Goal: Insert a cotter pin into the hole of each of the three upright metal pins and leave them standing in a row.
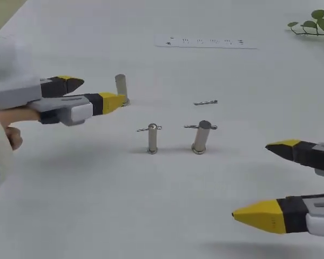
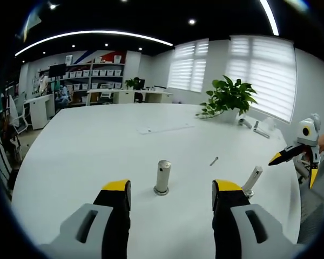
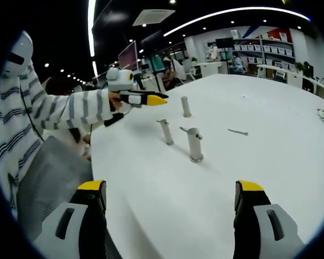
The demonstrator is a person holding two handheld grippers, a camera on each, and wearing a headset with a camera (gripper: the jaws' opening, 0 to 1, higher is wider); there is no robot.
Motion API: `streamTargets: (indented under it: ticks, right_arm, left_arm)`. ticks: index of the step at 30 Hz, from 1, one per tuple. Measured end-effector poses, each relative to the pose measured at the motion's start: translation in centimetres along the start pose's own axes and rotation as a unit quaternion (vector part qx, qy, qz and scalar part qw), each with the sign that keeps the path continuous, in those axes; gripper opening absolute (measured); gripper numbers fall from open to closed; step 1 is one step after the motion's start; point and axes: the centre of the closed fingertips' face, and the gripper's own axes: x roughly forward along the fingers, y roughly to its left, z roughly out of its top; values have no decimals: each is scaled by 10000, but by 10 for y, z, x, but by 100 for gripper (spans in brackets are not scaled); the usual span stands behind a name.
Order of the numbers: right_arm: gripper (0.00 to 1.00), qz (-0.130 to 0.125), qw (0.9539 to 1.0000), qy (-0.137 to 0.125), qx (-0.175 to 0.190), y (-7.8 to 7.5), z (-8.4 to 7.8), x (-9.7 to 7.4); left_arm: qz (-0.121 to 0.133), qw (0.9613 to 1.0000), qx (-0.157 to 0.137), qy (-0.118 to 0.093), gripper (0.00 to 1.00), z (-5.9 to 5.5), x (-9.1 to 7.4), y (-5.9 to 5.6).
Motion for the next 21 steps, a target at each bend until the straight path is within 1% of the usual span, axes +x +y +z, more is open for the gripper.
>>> streamTargets:
  ticks: [2, 4, 7, 9, 12, 13, 16, 17, 19, 21]
  right_arm:
    - [100, -4, 10000, 4, 16, -1, -1, 0]
    - [100, -6, 10000, 13, 16, -1, -1, 0]
    - [100, -11, 10000, 37, 63, -1, -4, 0]
    - [100, -21, 10000, 62, 71, -2, -5, 0]
    - [100, -8, 10000, 53, 58, -2, -4, 0]
    - [100, -3, 10000, 43, 49, -2, -3, 0]
    - [99, 12, 10000, 27, 37, -2, -1, 0]
    - [99, 26, 10000, 34, 43, -2, 0, 0]
    - [99, 37, 10000, 36, 48, -2, 0, -1]
    - [99, -47, 10000, 25, 50, -5, 0, -1]
  left_arm:
    - [-26, 10000, -43, 48, 57, -1, 8, 2]
    - [-66, 9997, -221, 129, 53, -3, 15, 1]
    - [-66, 9997, -191, 104, 48, -1, 24, 1]
    - [-46, 9997, -198, 126, 45, -1, 30, 2]
    - [129, 9995, 47, 276, 45, -5, 36, 8]
    - [148, 9994, 74, 298, 44, -6, 39, 8]
    - [128, 9995, 45, 303, 38, -7, 44, 7]
    - [84, 9995, 37, 291, 36, -7, 46, 5]
    - [-40, 9996, -77, 281, 31, -7, 48, 0]
    - [44, 9996, 33, 283, 26, -7, 50, 1]
